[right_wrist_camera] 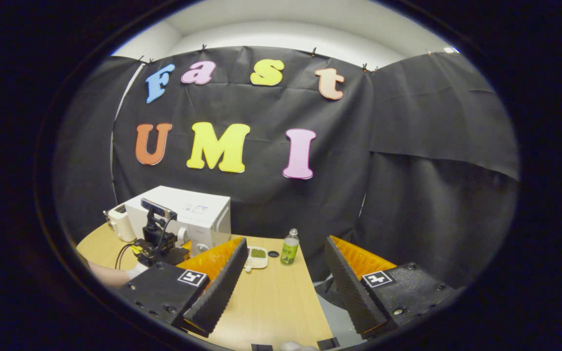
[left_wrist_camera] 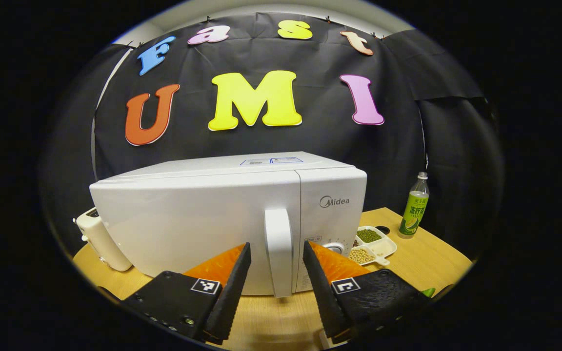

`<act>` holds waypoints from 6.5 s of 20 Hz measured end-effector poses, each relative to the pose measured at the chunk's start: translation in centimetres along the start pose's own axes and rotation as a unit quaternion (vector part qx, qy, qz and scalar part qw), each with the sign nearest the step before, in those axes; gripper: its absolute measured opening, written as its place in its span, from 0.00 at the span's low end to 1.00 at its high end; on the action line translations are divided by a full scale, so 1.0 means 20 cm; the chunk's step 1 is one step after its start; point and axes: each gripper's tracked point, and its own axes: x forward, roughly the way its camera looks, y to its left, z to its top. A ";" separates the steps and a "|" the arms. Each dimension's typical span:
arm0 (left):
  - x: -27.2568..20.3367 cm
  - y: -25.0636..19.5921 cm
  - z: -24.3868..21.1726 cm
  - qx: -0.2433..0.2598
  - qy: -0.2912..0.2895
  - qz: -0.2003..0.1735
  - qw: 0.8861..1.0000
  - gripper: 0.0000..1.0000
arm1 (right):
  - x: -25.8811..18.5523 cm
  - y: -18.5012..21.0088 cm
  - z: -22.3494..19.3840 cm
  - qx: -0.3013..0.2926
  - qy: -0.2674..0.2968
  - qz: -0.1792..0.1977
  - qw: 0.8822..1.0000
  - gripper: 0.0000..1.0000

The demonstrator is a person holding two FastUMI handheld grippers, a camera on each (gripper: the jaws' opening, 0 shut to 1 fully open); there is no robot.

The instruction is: Open the microwave oven with the left hand, put the food in, and close the microwave oven.

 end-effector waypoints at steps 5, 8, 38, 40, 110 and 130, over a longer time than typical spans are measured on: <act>0.01 -0.02 -0.03 -0.013 0.016 -0.023 1.000 0.27 | -0.01 0.01 0.00 0.004 -0.002 0.003 1.000 1.00; 0.00 -0.01 -0.04 -0.016 0.020 -0.014 1.000 0.18 | -0.02 0.02 0.00 0.006 -0.003 0.009 1.000 0.96; -0.91 0.47 -0.26 0.005 0.040 0.019 0.999 0.97 | -0.11 0.40 -0.08 0.009 -0.014 0.116 0.993 0.96; -0.97 0.52 -0.28 -0.001 0.045 0.023 0.999 0.97 | -0.11 0.44 -0.10 0.010 -0.009 0.124 0.992 1.00; -1.94 1.26 -0.10 0.010 0.089 0.127 0.988 0.97 | 0.81 1.84 -0.63 0.490 0.223 0.285 0.793 0.38; -1.84 1.48 0.03 0.004 0.102 0.114 0.988 0.97 | 1.75 2.61 -0.86 0.596 0.106 0.089 0.791 0.38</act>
